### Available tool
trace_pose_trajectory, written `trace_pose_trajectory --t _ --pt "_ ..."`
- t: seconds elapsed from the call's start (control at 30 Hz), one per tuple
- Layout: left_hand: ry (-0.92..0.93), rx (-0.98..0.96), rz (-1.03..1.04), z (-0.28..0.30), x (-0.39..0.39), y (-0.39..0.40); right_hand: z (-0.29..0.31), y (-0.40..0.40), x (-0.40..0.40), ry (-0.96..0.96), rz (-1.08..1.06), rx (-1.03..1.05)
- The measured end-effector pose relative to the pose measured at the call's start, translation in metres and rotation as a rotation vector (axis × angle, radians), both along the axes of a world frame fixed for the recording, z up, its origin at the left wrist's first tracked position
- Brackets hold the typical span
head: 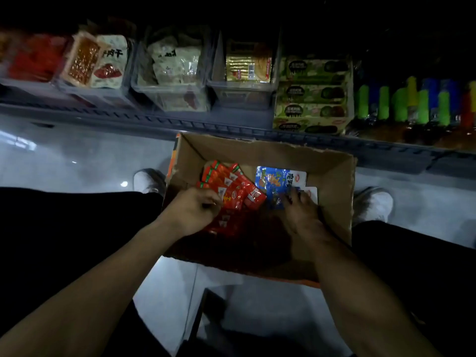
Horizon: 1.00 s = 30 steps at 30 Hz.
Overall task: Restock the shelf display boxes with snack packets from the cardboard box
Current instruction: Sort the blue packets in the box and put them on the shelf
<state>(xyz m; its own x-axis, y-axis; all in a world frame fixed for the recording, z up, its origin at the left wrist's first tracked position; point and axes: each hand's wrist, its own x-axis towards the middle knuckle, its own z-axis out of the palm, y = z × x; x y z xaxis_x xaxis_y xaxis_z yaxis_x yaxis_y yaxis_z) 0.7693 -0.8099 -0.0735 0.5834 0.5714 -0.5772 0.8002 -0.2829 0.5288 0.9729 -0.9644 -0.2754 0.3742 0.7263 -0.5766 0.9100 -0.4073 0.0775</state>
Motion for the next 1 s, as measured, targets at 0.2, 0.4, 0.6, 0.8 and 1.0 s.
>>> trace_pose_trajectory --t 0.2,0.4,0.6,0.8,1.0 --pt "0.003 -0.061 0.047 -0.003 0.006 0.001 0.003 -0.011 -0.016 -0.034 -0.105 0.049" --pt "0.029 -0.065 0.032 -0.011 0.008 -0.003 0.013 0.002 -0.002 -0.02 -0.191 0.023" --pt "0.037 -0.084 0.029 -0.011 0.008 -0.007 0.013 -0.004 -0.001 0.078 -0.199 0.009" --pt "0.02 -0.089 0.062 -0.01 0.006 -0.01 0.009 -0.01 -0.01 0.031 -0.206 0.027" --pt "0.057 -0.123 0.073 -0.017 0.01 -0.011 0.01 -0.003 -0.004 0.06 -0.267 0.059"
